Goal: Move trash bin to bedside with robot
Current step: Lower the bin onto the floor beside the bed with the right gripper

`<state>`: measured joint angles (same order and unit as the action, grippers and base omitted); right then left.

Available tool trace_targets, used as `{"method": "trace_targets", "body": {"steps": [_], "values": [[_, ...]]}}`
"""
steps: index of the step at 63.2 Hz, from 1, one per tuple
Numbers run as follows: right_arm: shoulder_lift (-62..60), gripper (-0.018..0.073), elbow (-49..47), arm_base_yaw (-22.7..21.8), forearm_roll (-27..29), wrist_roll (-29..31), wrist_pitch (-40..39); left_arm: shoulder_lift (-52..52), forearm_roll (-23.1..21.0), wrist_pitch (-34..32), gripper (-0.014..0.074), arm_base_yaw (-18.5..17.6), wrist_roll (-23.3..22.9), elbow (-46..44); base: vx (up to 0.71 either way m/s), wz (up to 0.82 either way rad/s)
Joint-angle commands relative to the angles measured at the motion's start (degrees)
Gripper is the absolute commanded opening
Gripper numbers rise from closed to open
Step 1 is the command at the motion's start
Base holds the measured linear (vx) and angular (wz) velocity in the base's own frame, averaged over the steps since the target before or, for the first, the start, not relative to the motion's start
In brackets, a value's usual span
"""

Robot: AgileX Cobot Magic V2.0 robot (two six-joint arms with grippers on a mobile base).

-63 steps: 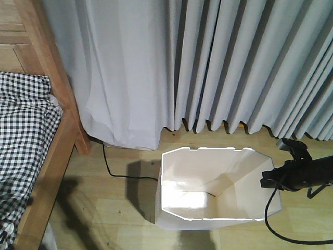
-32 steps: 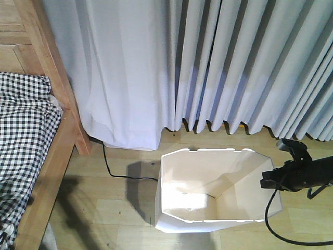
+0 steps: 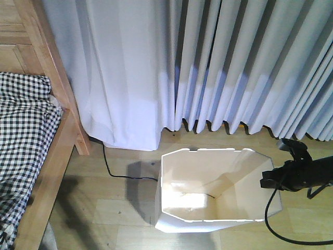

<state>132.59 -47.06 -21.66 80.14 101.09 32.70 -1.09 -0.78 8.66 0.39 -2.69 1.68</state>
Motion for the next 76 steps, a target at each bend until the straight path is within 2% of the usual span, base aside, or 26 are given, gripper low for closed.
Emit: {"method": "trace_targets", "body": {"steps": [1,16,28,37,63,70,76], "values": [[-3.8,-0.0006,-0.4,-0.3,3.9,-0.2,12.8,-0.6,-0.2,-4.5,-0.0006,-0.2,-0.5,1.6,0.00,0.00],[-3.8,-0.0006,-0.4,-0.3,4.2,-0.2,8.8,-0.6,-0.2,-4.5,-0.0006,-0.2,-0.5,1.6,0.00,0.00],[-3.8,-0.0006,-0.4,-0.3,4.1,-0.5,9.7,-0.6,-0.2,-4.5,-0.0006,-0.2,-0.5,1.6,0.00,0.00],[-2.5,-0.0006,-0.8,-0.3,8.5,-0.4,8.9,-0.6,-0.2,-4.5,-0.0006,-0.2,-0.5,1.6,0.00,0.00],[10.8,-0.0006,-14.3,-0.1,8.7,-1.2,9.2,-0.6,-0.2,-4.5,-0.0006,-0.2,-0.5,1.6,0.00,0.00],[14.4,-0.0006,-18.5,2.1,8.5,-1.9,7.8,-0.6,-0.2,-4.5,-0.0006,-0.2,-0.5,1.6,0.00,0.00],[17.6,-0.0006,-23.1,5.1,8.7,-6.5,5.7,-0.6,-0.2,-4.5,-0.0006,-0.2,-0.5,1.6,0.00,0.00]]}}
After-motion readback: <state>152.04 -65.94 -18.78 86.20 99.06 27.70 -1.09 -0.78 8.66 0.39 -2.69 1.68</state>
